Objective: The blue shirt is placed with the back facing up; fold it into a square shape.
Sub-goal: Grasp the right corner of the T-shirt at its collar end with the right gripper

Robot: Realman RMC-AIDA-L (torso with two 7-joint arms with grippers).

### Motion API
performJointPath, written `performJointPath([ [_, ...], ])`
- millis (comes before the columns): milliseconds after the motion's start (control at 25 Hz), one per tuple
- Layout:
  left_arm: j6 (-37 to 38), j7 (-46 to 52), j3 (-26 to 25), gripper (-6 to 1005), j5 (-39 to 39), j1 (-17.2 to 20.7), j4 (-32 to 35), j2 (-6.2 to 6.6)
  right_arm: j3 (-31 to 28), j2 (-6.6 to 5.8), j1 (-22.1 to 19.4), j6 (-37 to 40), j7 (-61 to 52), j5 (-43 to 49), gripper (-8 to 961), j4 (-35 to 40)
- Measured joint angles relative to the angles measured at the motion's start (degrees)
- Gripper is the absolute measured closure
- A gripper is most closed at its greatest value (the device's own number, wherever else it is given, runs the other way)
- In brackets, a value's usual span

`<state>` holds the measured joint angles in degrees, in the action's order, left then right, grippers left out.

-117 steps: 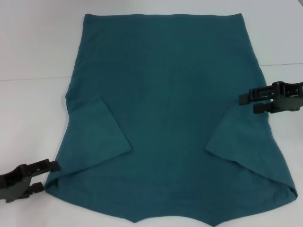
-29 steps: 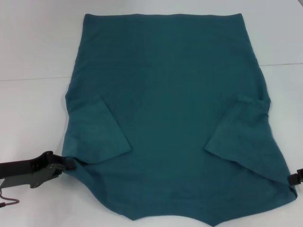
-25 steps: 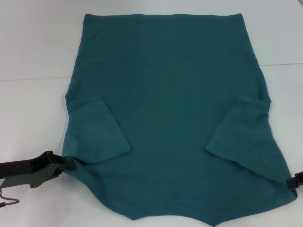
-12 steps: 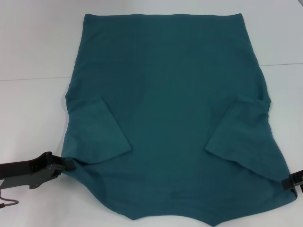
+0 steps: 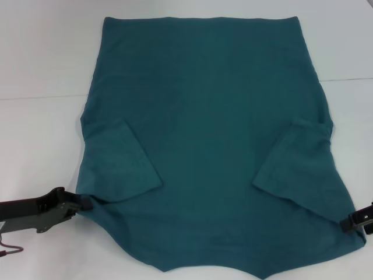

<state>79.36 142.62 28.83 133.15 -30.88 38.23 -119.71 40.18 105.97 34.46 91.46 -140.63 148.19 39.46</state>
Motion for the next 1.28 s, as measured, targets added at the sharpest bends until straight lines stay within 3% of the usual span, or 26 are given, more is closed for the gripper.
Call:
performJointPath([
  [320,0.00,0.02,-0.03,956,0.00,0.05,0.00,0.00,1.73,0.12,0.43,-0.91,-0.53,0.08,161,-0.26],
  [720,0.00,0.02,-0.09,957,0.00,0.11,0.00,-0.02,3.45,1.75,2.14,-1.21,-0.65,0.09,163,-0.71],
  [920,-0.08,0.03,-0.09,957,0.00,0.12,0.00,-0.07,3.33,2.39,2.55,-1.09,-0.75,0.09,218,-0.37],
  [1280,-0.06,0.02,-0.08,957,-0.10,0.12,0.00,-0.09,3.28,2.18,2.46,-0.74,-1.30,0.09,318,-0.11],
])
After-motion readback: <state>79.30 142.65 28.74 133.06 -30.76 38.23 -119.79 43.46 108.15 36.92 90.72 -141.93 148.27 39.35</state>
